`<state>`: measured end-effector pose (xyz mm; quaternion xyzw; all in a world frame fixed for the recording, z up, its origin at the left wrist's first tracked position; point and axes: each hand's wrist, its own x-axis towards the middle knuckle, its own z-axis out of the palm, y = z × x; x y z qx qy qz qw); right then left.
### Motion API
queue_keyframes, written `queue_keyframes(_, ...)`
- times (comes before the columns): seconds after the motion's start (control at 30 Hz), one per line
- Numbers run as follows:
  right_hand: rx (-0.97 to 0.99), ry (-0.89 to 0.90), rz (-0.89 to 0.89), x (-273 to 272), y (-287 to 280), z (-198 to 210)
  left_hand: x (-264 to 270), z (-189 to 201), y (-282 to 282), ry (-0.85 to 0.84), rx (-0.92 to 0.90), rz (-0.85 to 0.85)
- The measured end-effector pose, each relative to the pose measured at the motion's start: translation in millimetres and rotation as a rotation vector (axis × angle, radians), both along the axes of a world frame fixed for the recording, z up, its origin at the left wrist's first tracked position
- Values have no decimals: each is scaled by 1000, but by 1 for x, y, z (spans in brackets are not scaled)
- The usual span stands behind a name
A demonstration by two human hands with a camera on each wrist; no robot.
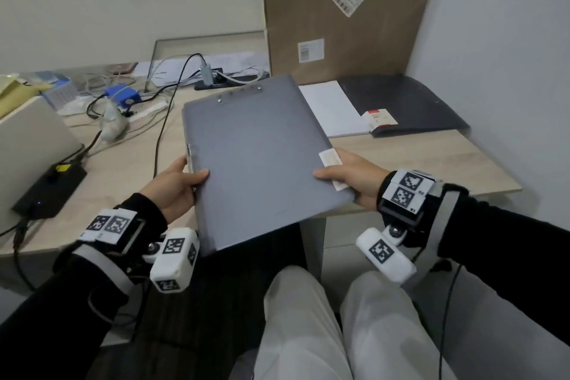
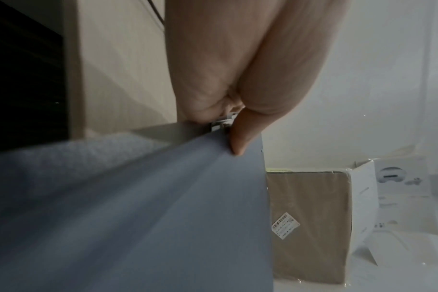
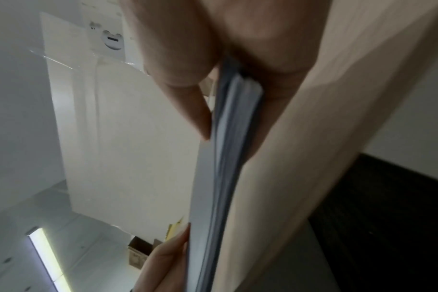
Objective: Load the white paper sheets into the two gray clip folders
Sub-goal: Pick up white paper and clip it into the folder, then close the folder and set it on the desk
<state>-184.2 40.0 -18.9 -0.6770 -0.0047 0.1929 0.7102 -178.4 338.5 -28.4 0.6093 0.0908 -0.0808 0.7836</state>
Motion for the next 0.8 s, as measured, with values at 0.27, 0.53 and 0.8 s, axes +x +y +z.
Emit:
queue_keyframes(0.27,-386,-532,-184,33,40,77,25,77,-21,-53,462,8)
queue_keyframes(0.53,-1058,-937,-99,23,105,102,41,141,-68,-190,178,-135)
queue_keyframes(0.8,-580,-544,480,27,116,83,58,98,-8,-191,171,203)
